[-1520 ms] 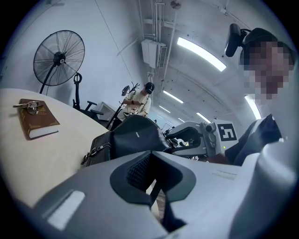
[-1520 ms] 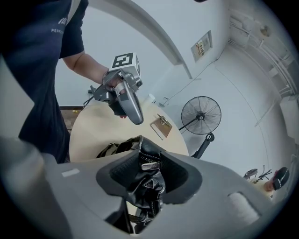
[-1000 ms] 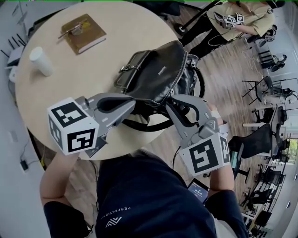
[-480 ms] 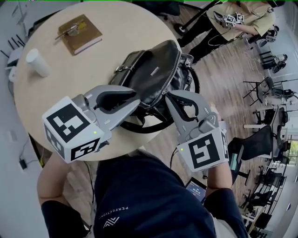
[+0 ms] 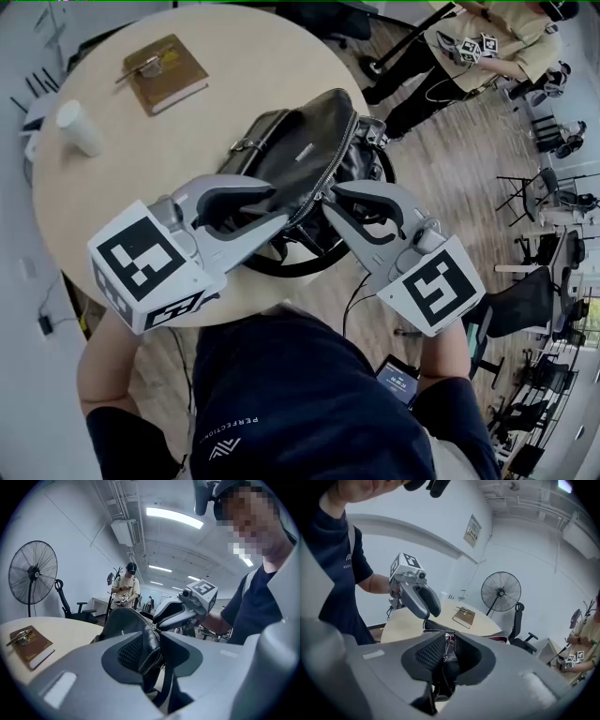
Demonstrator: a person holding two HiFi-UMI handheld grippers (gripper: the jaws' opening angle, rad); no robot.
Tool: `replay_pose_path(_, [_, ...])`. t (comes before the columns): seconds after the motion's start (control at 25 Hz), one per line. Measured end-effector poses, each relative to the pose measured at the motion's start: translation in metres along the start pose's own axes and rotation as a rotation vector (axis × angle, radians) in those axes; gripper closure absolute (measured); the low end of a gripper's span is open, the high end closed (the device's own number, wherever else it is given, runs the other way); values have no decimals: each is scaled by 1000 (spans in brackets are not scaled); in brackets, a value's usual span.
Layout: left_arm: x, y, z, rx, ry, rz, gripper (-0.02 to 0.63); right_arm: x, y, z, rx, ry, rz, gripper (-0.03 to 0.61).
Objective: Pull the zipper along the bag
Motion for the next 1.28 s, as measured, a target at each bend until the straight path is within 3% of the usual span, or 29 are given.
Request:
replay_pose_path(0.28, [1, 8, -2, 15, 13, 17, 462, -10, 6, -15, 191, 199, -1, 485])
replay_pose_path(0.6, [1, 15, -2, 1, 6, 23, 427, -14, 8, -23, 341, 317, -6, 483])
replay_pose_path(1.0, [-14, 29, -4, -9, 36, 63, 387, -29, 19, -16, 500, 375, 110, 492])
replay_pose_path(1.16, [-16, 30, -10, -34, 73, 104, 373, -29, 20, -13, 521, 366, 109, 501])
replay_pose_path(1.28, [-20, 31, -10, -9, 100, 116, 374, -27, 20, -11, 511, 337, 106, 520])
Point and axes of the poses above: the fingertips, and each gripper's own axes: y forward along the fingers, z to its left, x out of its top, the point moved 5 cm from there along -y, backward along the fingers, and after that the axes turned 1 degree about -y, right-handed, at the moved point
